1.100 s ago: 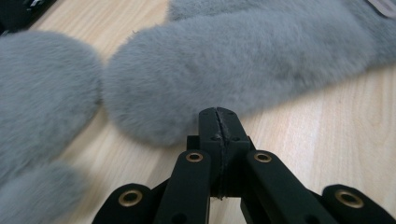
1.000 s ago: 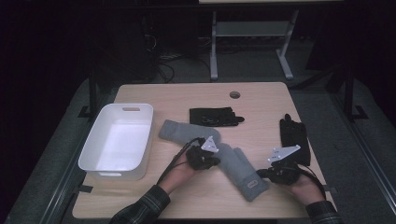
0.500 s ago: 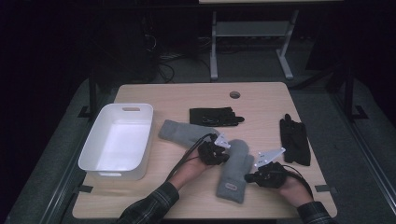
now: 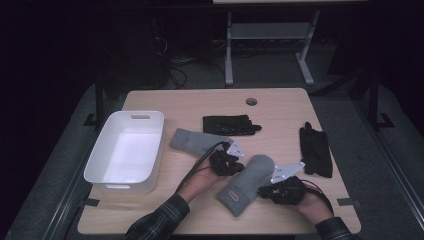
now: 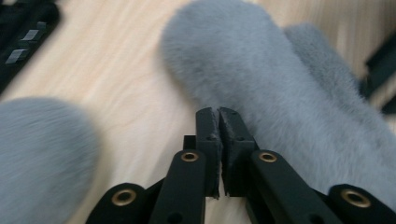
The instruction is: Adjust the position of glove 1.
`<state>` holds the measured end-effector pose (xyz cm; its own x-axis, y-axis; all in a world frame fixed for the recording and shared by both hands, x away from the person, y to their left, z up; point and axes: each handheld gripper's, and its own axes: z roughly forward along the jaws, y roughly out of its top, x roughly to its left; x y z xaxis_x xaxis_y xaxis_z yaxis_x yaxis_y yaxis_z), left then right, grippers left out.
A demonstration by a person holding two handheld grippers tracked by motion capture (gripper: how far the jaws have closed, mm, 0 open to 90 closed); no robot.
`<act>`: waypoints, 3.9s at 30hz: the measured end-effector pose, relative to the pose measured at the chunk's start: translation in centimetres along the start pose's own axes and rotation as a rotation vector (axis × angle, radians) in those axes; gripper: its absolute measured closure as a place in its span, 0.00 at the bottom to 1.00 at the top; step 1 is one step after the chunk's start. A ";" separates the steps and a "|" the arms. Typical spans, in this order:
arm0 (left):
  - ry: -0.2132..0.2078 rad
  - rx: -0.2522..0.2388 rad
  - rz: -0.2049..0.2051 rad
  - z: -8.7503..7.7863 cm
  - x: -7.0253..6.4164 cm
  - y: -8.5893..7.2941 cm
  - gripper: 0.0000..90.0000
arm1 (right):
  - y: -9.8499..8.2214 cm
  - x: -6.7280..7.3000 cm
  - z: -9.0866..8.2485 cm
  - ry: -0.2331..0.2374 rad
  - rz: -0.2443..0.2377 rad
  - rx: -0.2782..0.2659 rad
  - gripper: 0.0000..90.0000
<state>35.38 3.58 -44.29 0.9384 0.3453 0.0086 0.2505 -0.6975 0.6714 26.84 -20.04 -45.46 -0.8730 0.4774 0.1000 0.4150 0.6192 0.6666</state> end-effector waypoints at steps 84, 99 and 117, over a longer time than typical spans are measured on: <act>0.380 0.283 -0.326 -4.3 8.5 -5.2 0.99 | -7.4 -3.6 -3.5 -0.280 0.199 -0.107 0.21; 0.256 0.223 -0.286 -6.1 4.1 -6.2 0.99 | -7.4 -3.7 -3.5 -0.280 0.197 -0.108 0.21; 0.130 0.054 -0.222 -4.4 3.5 -2.8 0.44 | -7.3 -3.6 -3.4 -0.280 0.199 -0.108 0.21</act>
<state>36.96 9.51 -42.92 0.8217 0.5687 -0.0369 0.4623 -0.6273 0.6267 26.08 -28.47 -48.17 -0.6679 0.7432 0.0393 0.5272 0.4351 0.7299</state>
